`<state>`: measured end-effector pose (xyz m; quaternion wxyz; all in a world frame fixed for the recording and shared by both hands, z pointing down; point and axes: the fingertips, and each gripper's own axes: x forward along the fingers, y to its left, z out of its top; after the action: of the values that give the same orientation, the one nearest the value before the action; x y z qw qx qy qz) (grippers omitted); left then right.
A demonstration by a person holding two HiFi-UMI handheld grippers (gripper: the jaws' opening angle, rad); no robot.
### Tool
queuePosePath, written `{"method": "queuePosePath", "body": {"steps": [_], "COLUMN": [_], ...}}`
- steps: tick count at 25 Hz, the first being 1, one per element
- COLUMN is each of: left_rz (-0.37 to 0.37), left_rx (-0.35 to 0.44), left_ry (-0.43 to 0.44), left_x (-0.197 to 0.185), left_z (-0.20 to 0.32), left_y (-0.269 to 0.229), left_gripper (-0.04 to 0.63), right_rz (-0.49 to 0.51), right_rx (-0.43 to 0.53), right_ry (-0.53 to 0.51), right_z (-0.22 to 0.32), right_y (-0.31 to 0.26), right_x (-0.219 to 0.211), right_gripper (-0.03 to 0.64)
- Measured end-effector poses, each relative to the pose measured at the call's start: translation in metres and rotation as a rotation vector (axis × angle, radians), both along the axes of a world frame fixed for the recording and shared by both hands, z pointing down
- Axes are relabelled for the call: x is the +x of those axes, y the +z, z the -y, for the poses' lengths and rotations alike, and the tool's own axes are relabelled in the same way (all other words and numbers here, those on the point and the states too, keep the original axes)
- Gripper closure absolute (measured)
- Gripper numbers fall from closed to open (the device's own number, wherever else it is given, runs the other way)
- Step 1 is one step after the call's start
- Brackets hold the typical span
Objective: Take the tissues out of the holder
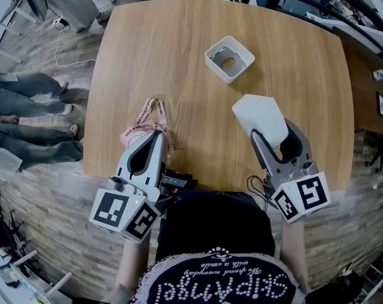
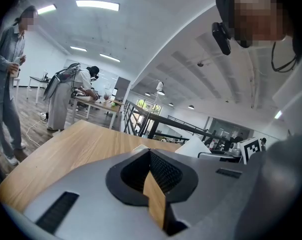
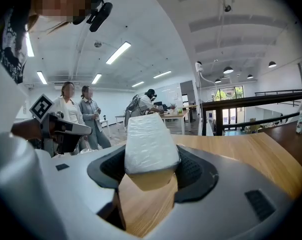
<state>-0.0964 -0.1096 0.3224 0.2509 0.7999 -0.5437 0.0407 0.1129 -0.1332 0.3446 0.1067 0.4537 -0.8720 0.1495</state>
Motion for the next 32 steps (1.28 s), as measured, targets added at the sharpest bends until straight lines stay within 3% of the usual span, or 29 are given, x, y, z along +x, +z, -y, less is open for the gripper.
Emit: {"method": "queuePosePath", "body": {"steps": [18, 32], "left_rz": [-0.001, -0.003], "left_rx": [-0.006, -0.006], "left_ry": [0.019, 0.020], "left_x": [-0.001, -0.002], "left_z": [0.002, 0.001], "left_y": [0.002, 0.003], "left_gripper": [0.591, 0.591], "right_rz": [-0.015, 0.010], "right_rx": [-0.016, -0.043], "right_ry": [-0.096, -0.075], "right_z": [-0.038, -0.055], "right_y": [0.012, 0.015], "right_x": [-0.025, -0.023], "right_gripper": [0.341, 0.341]}}
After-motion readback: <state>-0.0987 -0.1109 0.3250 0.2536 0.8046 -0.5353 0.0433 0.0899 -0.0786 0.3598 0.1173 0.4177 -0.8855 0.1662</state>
